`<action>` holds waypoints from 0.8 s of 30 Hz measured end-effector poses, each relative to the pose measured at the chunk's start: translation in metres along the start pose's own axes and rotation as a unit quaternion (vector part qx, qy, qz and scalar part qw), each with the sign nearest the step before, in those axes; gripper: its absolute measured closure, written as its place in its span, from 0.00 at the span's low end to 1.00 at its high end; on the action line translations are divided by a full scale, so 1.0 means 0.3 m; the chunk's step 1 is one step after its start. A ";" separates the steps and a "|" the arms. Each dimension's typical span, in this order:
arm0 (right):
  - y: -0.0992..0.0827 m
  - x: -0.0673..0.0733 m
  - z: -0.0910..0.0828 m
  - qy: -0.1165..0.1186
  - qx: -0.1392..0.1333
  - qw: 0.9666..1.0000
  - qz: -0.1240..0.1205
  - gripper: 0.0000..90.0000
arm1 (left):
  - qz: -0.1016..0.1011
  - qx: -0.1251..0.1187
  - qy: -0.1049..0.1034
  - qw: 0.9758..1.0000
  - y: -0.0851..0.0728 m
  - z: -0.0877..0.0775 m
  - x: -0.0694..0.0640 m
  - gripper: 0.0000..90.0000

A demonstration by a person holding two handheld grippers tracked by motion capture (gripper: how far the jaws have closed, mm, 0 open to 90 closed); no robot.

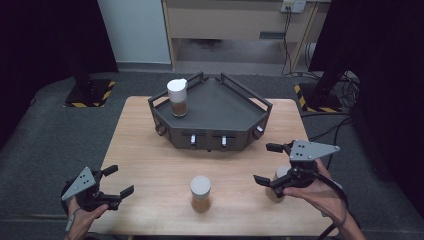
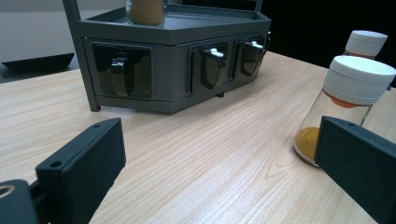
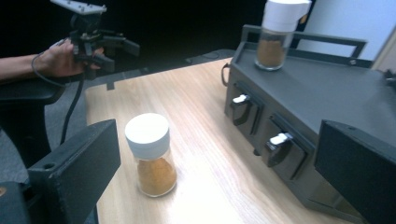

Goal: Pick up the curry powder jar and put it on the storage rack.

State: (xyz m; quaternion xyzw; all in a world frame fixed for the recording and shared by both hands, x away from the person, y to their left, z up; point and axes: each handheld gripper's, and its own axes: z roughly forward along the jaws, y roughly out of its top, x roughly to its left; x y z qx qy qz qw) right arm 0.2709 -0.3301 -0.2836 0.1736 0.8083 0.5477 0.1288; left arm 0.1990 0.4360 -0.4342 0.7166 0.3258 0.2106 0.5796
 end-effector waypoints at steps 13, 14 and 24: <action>0.021 -0.003 0.136 0.044 0.034 0.998 -0.010 0.02 | 0.002 0.000 0.002 1.000 0.001 -0.002 -0.004 0.01; 0.021 -0.003 0.136 0.044 0.034 0.998 -0.010 0.02 | 0.002 0.000 0.002 1.000 0.001 -0.002 -0.004 0.01; 0.022 0.007 0.232 0.066 0.066 0.995 -0.017 0.02 | 0.004 0.003 0.002 1.000 0.003 0.000 -0.006 0.01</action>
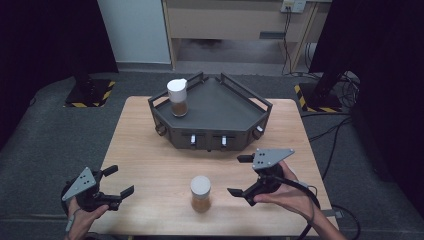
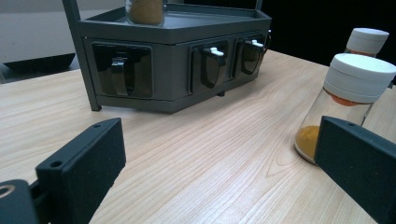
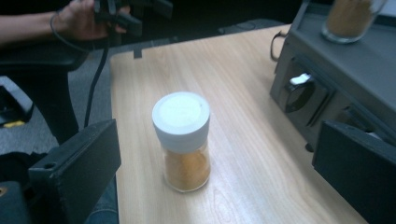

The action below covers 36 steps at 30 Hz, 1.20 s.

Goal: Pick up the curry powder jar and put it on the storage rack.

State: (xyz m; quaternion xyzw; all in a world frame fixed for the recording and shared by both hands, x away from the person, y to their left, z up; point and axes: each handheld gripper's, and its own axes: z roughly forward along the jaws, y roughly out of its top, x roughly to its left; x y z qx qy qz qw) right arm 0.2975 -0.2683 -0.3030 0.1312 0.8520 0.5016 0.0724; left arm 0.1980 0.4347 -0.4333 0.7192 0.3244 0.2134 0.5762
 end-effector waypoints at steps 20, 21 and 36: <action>0.010 -0.013 0.204 0.042 0.045 0.998 -0.008 0.03 | 0.001 0.002 -0.002 1.000 0.001 0.002 0.000 0.01; 0.010 -0.013 0.211 0.043 0.046 0.998 -0.006 0.03 | 0.001 0.002 -0.002 1.000 0.001 0.002 0.000 0.01; 0.022 -0.006 0.320 0.052 0.054 0.997 -0.009 0.10 | 0.001 0.002 -0.002 1.000 0.001 0.003 0.001 0.01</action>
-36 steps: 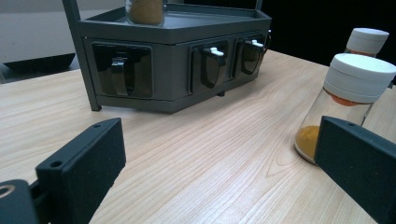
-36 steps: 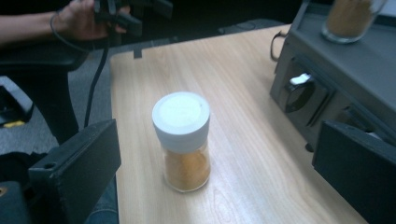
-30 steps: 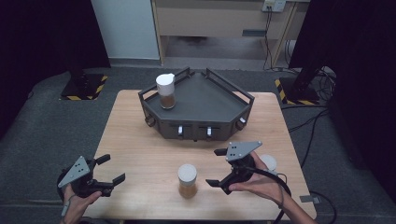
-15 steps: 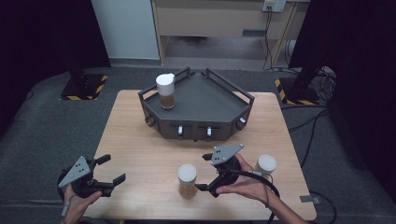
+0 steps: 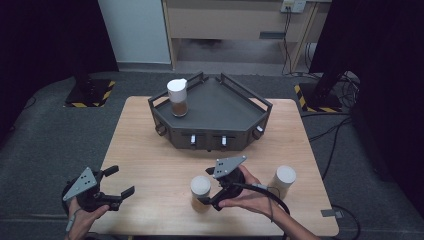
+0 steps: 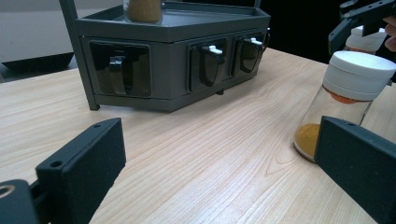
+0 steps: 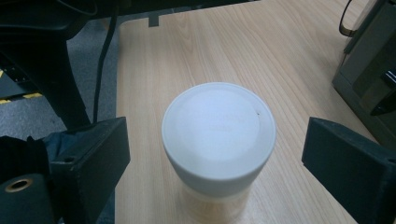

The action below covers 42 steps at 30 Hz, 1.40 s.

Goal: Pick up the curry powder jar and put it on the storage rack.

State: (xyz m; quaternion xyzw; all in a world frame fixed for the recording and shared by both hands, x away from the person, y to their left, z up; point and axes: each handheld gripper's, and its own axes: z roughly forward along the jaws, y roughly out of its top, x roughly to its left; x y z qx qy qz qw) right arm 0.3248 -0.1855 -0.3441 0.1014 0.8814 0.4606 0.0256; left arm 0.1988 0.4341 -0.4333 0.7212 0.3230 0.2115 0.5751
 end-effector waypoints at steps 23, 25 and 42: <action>-0.029 0.012 0.070 -0.011 -0.006 1.000 -0.012 0.37 | 0.006 0.005 0.003 1.000 0.006 -0.001 -0.005 0.01; -0.028 0.016 0.070 -0.013 -0.006 1.000 -0.012 0.38 | 0.005 0.005 0.004 1.000 0.005 -0.001 -0.005 0.01; -0.020 0.048 0.068 -0.033 -0.002 0.999 0.006 0.38 | 0.005 0.003 0.005 1.000 0.004 -0.003 -0.005 0.01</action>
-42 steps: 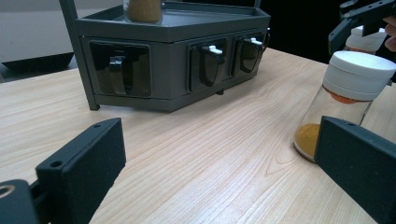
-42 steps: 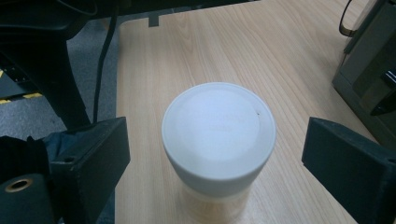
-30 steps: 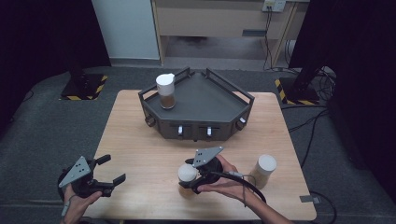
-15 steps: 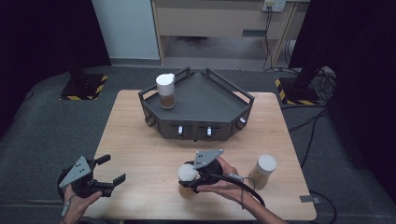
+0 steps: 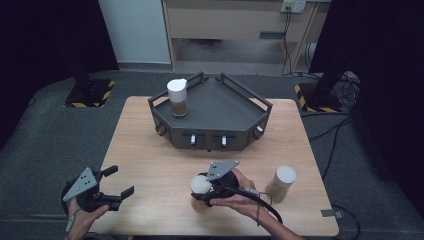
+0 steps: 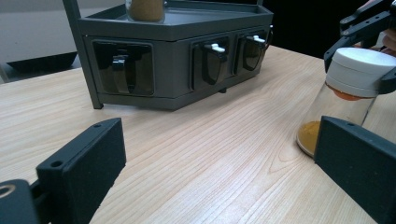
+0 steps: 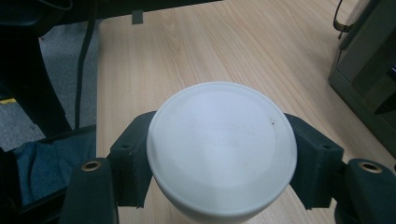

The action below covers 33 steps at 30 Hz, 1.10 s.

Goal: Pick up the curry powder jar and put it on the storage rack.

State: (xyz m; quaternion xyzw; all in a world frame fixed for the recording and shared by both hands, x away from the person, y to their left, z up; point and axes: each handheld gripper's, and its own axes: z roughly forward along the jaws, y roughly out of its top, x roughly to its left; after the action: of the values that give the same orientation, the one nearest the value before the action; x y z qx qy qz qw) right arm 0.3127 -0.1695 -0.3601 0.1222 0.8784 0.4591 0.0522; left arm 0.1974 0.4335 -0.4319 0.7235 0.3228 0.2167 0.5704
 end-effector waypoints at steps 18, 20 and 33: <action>0.080 -0.033 -0.119 -0.031 -0.016 0.999 0.018 0.38 | 0.001 0.003 -0.003 1.000 0.002 0.004 0.002 0.01; 0.102 -0.044 -0.144 -0.037 -0.017 0.999 0.022 0.38 | 0.000 0.003 -0.003 1.000 0.002 0.004 0.003 0.01; 0.214 -0.105 -0.239 -0.061 -0.004 0.997 0.044 0.38 | 0.000 0.005 -0.004 1.000 0.003 0.007 0.005 0.01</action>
State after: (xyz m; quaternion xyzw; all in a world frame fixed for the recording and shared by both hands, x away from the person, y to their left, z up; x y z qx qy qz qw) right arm 0.3392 -0.1994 -0.2670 0.1884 0.8652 0.4566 0.0856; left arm 0.2002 0.4331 -0.4317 0.7271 0.3220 0.2120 0.5681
